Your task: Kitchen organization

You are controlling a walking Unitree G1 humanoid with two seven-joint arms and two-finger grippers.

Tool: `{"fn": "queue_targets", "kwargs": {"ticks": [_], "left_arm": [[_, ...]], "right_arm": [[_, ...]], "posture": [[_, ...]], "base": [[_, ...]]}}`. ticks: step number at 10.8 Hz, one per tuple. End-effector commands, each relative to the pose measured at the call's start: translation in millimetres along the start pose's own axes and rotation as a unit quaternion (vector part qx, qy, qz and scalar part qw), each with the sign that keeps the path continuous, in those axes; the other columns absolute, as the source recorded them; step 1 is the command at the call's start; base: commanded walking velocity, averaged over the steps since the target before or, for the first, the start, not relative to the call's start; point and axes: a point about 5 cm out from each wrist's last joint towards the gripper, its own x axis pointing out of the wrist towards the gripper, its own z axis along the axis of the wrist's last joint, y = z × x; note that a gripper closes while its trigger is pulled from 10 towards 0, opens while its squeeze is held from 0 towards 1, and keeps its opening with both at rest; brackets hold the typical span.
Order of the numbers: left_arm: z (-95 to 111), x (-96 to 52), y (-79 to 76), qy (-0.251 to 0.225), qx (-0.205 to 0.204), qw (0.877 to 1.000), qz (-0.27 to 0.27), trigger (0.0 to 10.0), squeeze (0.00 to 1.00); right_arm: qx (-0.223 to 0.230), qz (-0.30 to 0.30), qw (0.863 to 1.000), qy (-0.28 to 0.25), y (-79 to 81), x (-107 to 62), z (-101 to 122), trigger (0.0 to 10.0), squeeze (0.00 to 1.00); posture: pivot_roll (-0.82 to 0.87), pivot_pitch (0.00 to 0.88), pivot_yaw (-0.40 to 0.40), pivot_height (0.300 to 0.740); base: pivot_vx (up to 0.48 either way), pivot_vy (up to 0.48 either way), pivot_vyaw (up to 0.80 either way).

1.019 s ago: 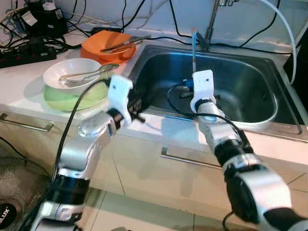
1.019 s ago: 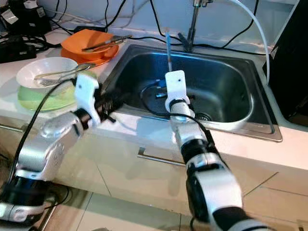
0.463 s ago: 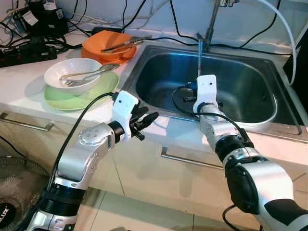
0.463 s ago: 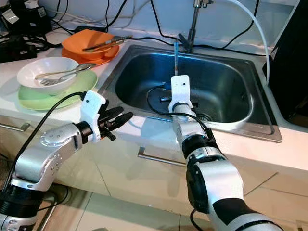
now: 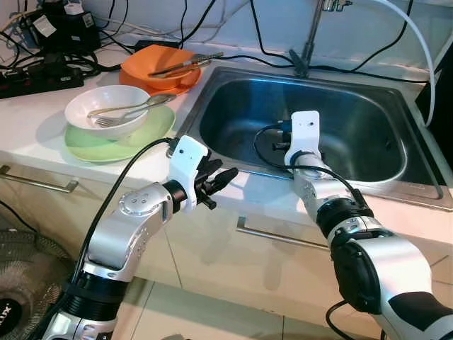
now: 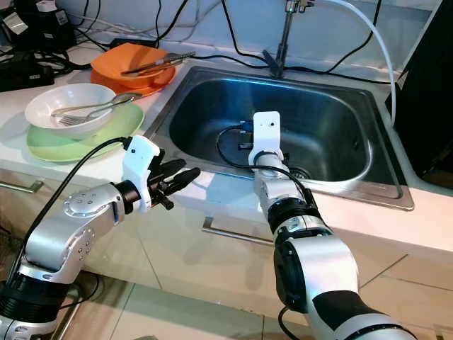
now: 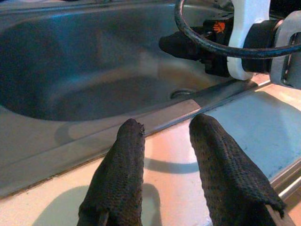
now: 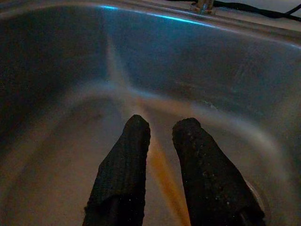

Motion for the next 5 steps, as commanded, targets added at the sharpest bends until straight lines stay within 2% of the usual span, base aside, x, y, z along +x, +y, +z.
{"fn": "queue_targets", "kwargs": {"ticks": [1, 4, 5], "left_arm": [[0.6, 0.0, -4.6, 0.002, 0.005, 1.0, -0.009, 10.0, 0.0], [1.1, 1.6, -6.6, 0.0, 0.011, 1.0, -0.01, 10.0, 0.0], [4.1, 2.4, -3.4, -0.011, 0.024, 1.0, 0.007, 10.0, 0.0]], "right_arm": [[-0.004, 0.009, 1.0, 0.014, 4.6, -0.8, -5.4, 10.0, 0.0], [-0.006, 0.01, 1.0, -0.004, 3.2, -0.1, 0.6, 10.0, 0.0], [-0.007, 0.016, 0.999, -0.034, 5.2, 0.4, 10.7, 10.0, 0.0]], "posture": [[-0.03, 0.0, -0.034, 0.74], [-0.04, 0.0, -0.033, 0.74], [-0.04, 0.0, -0.031, 0.74]], "base": [[0.0, 0.0, 0.0], [0.0, 0.0, 0.0], [0.0, 0.0, 0.0]]}}
